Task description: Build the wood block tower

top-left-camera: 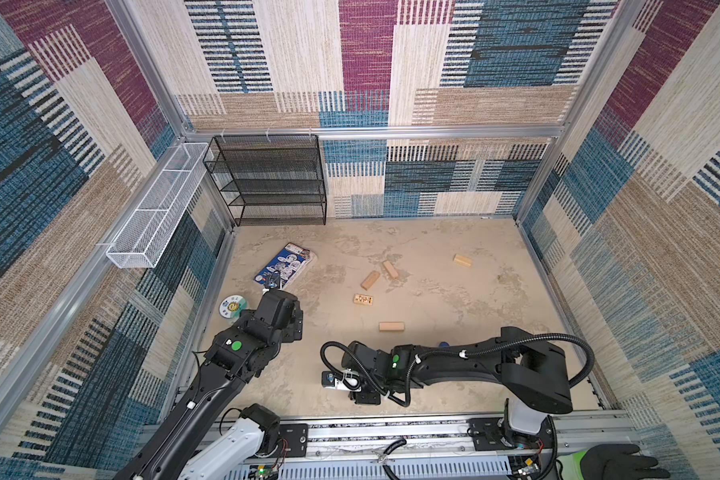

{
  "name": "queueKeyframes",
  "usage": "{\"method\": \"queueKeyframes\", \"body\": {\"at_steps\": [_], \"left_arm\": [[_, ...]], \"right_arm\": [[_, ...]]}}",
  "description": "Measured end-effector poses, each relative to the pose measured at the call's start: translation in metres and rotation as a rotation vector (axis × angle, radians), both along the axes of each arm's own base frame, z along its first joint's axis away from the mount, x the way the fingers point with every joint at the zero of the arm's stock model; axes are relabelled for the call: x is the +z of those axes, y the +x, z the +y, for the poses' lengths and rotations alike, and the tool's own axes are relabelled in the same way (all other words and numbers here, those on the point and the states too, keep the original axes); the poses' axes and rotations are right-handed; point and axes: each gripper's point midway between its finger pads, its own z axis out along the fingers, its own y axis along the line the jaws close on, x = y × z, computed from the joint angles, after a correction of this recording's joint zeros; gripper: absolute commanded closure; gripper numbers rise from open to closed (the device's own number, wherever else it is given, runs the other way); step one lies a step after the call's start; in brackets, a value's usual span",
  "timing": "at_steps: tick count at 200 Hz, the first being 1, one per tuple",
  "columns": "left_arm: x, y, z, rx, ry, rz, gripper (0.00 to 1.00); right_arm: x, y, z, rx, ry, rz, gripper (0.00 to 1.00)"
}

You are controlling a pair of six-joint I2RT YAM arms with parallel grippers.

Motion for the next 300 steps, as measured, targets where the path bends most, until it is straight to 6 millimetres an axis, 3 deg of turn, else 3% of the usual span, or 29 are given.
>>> {"method": "queueKeyframes", "body": {"at_steps": [100, 153, 184, 214, 243, 300], "left_arm": [[0.001, 0.000, 0.000, 0.000, -0.002, -0.005, 0.05], [0.001, -0.001, 0.000, 0.000, -0.004, -0.006, 0.05], [0.001, -0.001, 0.000, 0.000, -0.004, -0.006, 0.05], [0.001, -0.001, 0.000, 0.000, -0.004, -0.006, 0.05], [0.001, -0.001, 0.000, 0.000, -0.004, -0.006, 0.05], [0.001, -0.001, 0.000, 0.001, -0.005, -0.006, 0.05]], "right_arm": [[0.000, 0.022, 0.003, -0.078, 0.028, -0.023, 0.61], [0.015, 0.030, 0.010, -0.075, 0.086, -0.050, 0.59], [0.007, 0.038, 0.009, -0.075, 0.071, -0.069, 0.57], [-0.005, 0.040, 0.009, -0.058, 0.040, -0.074, 0.72], [-0.004, 0.036, 0.014, -0.038, 0.056, -0.043, 0.86], [0.000, 0.037, 0.008, -0.072, 0.108, 0.117, 0.84]]}}
